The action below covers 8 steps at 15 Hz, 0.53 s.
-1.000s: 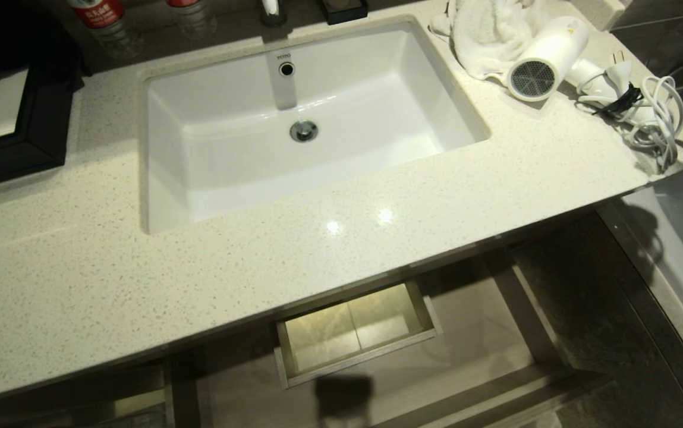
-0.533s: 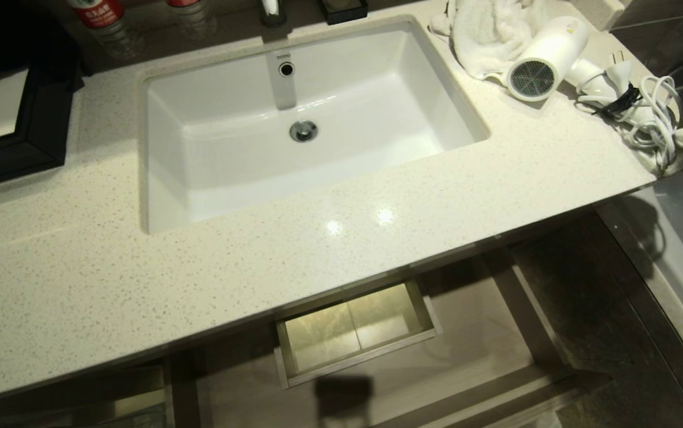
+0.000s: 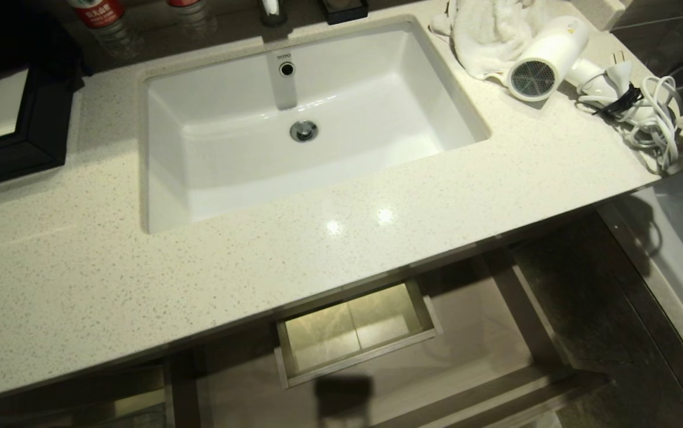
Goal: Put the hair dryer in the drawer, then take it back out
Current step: Pick up the hairdryer
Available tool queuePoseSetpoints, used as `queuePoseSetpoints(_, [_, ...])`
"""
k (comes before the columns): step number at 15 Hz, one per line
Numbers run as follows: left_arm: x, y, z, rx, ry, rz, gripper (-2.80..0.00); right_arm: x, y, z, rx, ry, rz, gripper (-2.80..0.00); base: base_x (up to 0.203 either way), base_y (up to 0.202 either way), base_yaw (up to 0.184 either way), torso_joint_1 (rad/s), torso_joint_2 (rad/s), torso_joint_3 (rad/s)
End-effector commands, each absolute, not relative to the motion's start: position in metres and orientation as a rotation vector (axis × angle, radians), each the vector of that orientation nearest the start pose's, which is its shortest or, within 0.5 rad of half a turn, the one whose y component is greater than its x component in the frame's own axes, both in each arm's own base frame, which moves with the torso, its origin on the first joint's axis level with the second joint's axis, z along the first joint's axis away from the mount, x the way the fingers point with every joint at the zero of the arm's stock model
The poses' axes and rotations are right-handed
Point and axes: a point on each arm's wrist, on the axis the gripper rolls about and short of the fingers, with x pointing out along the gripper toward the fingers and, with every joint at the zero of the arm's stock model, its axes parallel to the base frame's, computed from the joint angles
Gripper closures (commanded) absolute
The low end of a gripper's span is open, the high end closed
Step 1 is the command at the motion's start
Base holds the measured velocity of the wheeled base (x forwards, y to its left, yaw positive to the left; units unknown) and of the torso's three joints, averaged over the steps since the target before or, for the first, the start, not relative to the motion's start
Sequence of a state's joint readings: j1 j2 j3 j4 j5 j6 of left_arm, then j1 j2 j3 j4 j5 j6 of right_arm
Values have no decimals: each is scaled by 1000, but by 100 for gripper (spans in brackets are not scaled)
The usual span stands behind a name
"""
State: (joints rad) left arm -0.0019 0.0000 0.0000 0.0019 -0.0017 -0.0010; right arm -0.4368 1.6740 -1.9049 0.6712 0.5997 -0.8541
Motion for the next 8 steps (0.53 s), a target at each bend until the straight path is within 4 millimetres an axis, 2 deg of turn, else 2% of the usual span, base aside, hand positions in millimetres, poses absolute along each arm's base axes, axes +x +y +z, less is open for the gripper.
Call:
queuePoseSetpoints(1, [-23,0,75,-2,2,-3,0,245,-100,371,-621,296,321,0,0,0,0,0,0,0])
queuePoseSetpoints(4, [-23,0,75,-2,2,-3,0,240,-96,371,-612,306,341,0,0,0,0,7,-15,6])
queuePoseSetpoints(8, [-23,0,75,-2,2,-3,0,235,-93,372,-610,302,359,0,0,0,0,229,-181,51])
